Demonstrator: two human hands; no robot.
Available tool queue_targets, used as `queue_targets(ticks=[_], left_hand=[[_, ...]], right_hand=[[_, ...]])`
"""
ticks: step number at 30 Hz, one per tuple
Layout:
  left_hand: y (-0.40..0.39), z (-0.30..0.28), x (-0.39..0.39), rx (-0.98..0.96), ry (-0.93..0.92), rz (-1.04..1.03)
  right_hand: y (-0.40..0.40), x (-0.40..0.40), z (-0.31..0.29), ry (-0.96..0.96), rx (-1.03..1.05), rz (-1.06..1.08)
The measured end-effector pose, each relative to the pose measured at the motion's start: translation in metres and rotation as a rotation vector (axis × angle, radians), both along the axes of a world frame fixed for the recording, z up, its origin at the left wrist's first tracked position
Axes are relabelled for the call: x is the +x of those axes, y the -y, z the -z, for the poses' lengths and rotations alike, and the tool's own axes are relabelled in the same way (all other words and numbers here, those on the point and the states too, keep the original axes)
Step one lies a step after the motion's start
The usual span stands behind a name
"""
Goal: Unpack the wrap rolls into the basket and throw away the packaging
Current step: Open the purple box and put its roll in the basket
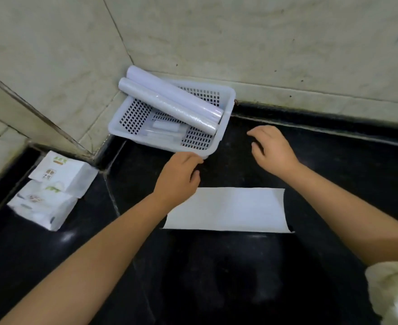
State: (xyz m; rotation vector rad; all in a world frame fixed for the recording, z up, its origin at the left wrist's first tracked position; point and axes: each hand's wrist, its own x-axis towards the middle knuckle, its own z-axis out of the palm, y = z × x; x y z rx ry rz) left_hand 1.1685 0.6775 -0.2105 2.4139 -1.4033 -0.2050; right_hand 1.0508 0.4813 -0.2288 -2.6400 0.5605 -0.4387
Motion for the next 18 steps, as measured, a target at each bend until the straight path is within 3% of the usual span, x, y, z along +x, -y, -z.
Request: queue_targets(ticks=[4, 7, 11, 18], left_hand=[[0.009, 0.005, -0.044, 0.385, 0.086, -0.002], [0.035, -0.005, -0.084, 0.515, 0.211, 0.070], [0.067, -0.024, -0.152, 0.440, 0.346, 0.227], [0.085, -0.056, -0.323, 0.281, 0.414, 0.557]], right_hand=[[-0.021, -0.055, -0.001, -0.217, -0.134, 0.068], [-0.034, -0.101, -0.007, -0.354, -0.128, 0.216], [-0.052, -0.187, -0.028, -0.408, -0.163, 0.408], [-0.096, -0.368, -0.072, -0.440, -0.172, 0.756]])
